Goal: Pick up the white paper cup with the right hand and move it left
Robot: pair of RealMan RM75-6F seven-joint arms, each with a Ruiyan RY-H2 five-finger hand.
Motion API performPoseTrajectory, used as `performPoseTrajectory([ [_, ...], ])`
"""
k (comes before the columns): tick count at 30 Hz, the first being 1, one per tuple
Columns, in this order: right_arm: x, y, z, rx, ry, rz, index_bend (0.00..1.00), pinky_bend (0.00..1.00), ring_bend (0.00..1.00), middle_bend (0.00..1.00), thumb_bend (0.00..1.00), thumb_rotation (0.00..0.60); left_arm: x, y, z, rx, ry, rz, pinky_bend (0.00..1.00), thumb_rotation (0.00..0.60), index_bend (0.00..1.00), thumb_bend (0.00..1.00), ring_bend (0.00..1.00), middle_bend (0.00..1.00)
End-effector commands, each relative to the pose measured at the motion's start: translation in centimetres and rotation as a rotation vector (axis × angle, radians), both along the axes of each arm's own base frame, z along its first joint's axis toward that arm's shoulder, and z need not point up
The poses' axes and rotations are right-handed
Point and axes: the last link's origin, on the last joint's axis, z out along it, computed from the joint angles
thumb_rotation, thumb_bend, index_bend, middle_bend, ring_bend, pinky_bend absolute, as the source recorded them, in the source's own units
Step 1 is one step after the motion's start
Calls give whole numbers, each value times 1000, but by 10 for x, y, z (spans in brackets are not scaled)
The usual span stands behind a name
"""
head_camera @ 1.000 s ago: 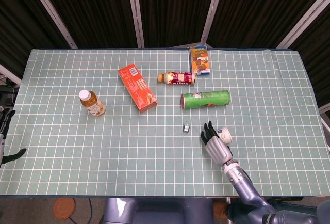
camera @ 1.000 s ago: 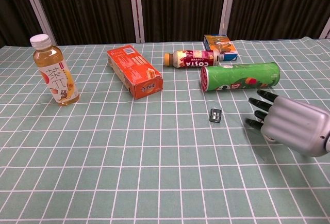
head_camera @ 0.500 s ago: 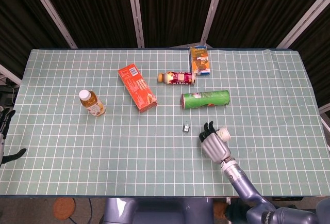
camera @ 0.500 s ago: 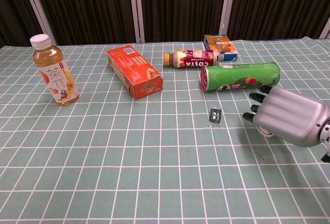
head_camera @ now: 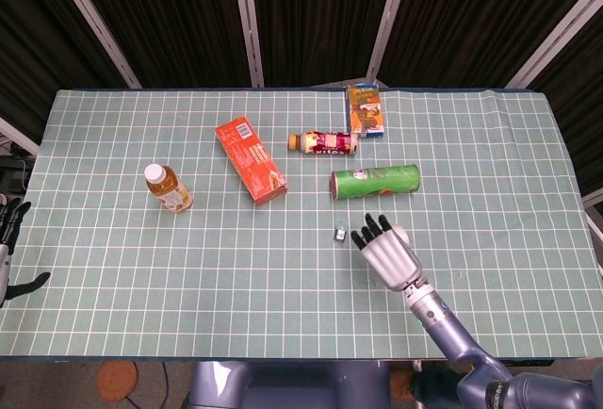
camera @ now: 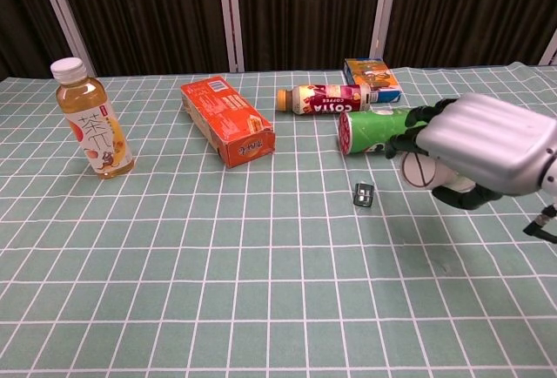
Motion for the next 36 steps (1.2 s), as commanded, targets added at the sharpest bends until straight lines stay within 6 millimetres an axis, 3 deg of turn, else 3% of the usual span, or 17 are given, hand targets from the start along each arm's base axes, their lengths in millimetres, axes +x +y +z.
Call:
performPoseTrajectory([
  [1, 17, -17, 8, 40, -251, -110, 259, 282, 168, 366, 329, 600, 0, 0, 0, -2, -5, 2, 0, 600, 0, 0, 0, 0],
  [11, 34, -45, -5, 114, -551, -315, 259, 282, 167, 366, 329, 600, -2, 2, 1, -4, -6, 9, 0, 600, 0, 0, 0, 0],
  [18, 49, -54, -20, 166, -695, -442, 259, 281, 167, 366, 329, 600, -3, 3, 1, -8, -4, 15, 0, 600, 0, 0, 0, 0],
  [26, 61, -54, -44, 191, -730, -471, 259, 272, 154, 366, 328, 600, -5, 4, 1, -10, -4, 23, 0, 600, 0, 0, 0, 0],
  [36, 67, -53, -56, 193, -747, -474, 259, 249, 143, 366, 330, 600, -5, 5, 1, -11, -3, 26, 0, 600, 0, 0, 0, 0],
])
